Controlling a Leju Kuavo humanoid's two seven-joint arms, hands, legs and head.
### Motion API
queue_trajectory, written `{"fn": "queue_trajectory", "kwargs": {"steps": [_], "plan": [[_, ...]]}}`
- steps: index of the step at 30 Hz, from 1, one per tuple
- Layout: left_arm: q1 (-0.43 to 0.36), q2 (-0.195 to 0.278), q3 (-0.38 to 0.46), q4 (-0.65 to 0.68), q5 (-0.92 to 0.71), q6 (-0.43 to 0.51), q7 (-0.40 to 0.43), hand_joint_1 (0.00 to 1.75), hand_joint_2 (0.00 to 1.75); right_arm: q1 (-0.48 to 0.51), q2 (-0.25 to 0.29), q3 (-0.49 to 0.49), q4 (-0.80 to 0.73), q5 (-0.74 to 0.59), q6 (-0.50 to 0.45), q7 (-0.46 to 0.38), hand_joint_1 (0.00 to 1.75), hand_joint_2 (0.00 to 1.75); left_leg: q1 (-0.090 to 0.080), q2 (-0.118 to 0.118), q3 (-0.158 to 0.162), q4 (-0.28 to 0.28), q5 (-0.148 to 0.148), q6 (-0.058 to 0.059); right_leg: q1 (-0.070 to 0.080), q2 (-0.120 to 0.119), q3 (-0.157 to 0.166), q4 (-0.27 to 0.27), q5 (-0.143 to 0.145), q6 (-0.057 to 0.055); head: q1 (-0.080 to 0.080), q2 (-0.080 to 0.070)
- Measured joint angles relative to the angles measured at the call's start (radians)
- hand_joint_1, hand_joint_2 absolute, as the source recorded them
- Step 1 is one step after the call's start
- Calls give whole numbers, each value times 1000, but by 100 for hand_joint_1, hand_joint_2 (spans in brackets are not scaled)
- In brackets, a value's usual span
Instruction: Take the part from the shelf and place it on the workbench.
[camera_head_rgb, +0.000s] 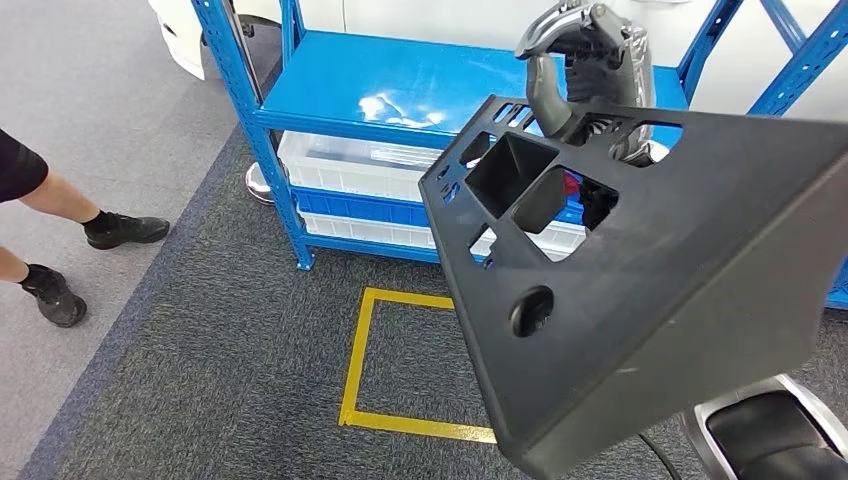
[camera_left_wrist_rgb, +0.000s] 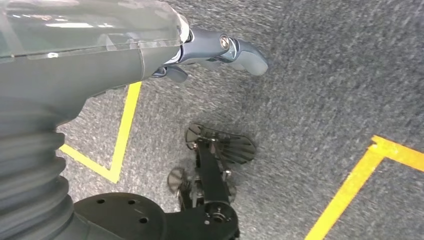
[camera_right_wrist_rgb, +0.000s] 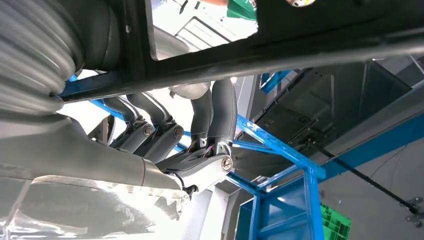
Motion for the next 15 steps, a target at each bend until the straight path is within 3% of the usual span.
{"fn": "queue_trajectory", "kwargs": {"steps": [2, 3, 5, 7, 8, 10, 11, 12, 13, 15], "plan": [[0, -2, 1, 0, 0, 4, 3, 0, 175, -3, 0, -1, -1, 0, 5, 0, 175, 175, -2, 1, -7, 1, 8, -6, 11, -7, 98, -144, -3, -15, 0, 0], [0, -3, 2, 0, 0, 5, 5, 0, 175, -5, 0, -2, -1, 0, 8, -1, 175, 175, -1, 2, -9, 1, 12, -11, 16, -10, 122, -184, -11, -18, 0, 0], [1, -2, 5, 0, 0, 5, 8, 0, 175, -6, 0, -2, -1, 0, 12, -2, 175, 175, -2, 5, -13, 0, 19, -22, 17, -10, 132, -214, -14, -20, 0, 0], [1, -1, 8, 0, 0, 4, 8, 0, 175, -7, 0, -2, -2, 0, 16, -2, 175, 175, -2, 6, -28, 27, -3, -34, 12, -13, 133, -229, -5, -27, 0, 0], [1, 0, 9, 0, 0, 3, 8, 0, 175, -7, -1, -2, -2, 0, 17, -2, 175, 175, -1, 6, -47, 69, -31, -40, 9, -15, 132, -233, 0, -32, 0, 0], [1, -1, 10, 0, -2, 1, 9, 0, 175, -5, -3, -2, -2, 0, 18, -2, 175, 175, 6, 7, -105, 207, -101, -53, 11, -17, 126, -232, 4, -37, 0, 0], [2, -1, 12, 0, -3, 1, 9, 0, 175, -3, -4, -2, -2, 0, 18, -1, 175, 175, 8, 7, -131, 269, -122, -57, 11, -17, 123, -229, 4, -37, 0, 0], [2, -1, 13, 0, -3, 1, 9, 0, 175, 0, -5, -2, -2, 0, 18, -1, 175, 175, 11, 7, -143, 301, -125, -61, 12, -16, 121, -226, 4, -37, 0, 0], [3, -1, 14, 0, -3, 1, 9, 0, 175, 2, -5, -2, -2, 0, 18, -1, 175, 175, 13, 7, -135, 291, -107, -64, 11, -16, 119, -222, 3, -36, 0, 0], [3, 0, 15, 0, -3, 1, 11, 0, 175, 5, -5, -2, -4, 0, 19, -2, 175, 175, 17, 6, -73, 169, -41, -65, 9, -13, 117, -213, -2, -31, 0, 0]]}}
